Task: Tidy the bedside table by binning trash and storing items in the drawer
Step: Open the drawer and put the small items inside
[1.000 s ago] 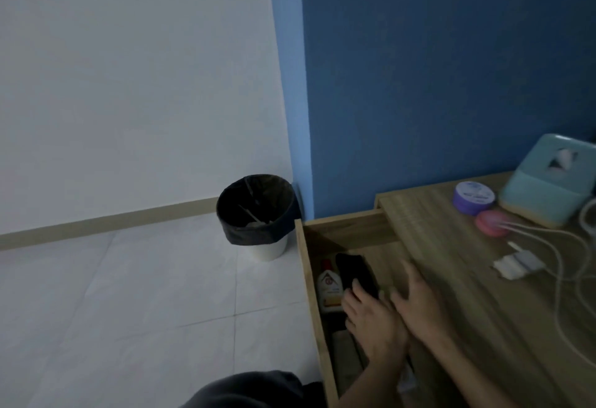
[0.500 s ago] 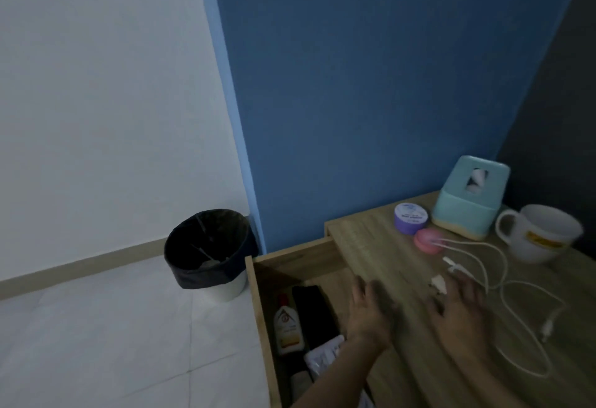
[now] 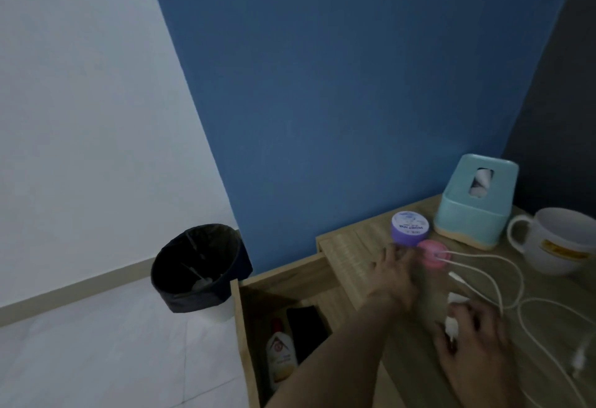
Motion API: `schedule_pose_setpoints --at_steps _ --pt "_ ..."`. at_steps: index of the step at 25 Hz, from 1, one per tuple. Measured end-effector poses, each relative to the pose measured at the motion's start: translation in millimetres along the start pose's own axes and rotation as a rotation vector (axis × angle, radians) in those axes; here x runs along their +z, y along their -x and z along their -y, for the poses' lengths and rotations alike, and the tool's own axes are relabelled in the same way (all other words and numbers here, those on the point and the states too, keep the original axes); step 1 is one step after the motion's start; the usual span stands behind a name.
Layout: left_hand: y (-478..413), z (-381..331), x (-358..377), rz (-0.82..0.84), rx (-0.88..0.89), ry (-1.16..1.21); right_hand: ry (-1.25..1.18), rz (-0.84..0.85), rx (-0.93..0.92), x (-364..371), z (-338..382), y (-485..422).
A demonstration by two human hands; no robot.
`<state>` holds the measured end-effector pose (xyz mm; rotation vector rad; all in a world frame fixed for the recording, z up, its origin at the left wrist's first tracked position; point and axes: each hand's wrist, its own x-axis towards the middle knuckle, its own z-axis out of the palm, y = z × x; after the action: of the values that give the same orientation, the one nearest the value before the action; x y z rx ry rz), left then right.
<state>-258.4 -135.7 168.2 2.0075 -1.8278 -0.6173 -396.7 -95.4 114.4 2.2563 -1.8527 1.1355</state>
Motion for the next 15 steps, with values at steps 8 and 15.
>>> schedule_pose_setpoints --at_steps 8,15 --pt "-30 -16 21 -0.043 0.01 -0.111 -0.039 -0.05 -0.08 6 -6 -2" --pt "-27 -12 25 -0.105 -0.025 0.109 -0.016 -0.079 -0.085 11 -9 0"
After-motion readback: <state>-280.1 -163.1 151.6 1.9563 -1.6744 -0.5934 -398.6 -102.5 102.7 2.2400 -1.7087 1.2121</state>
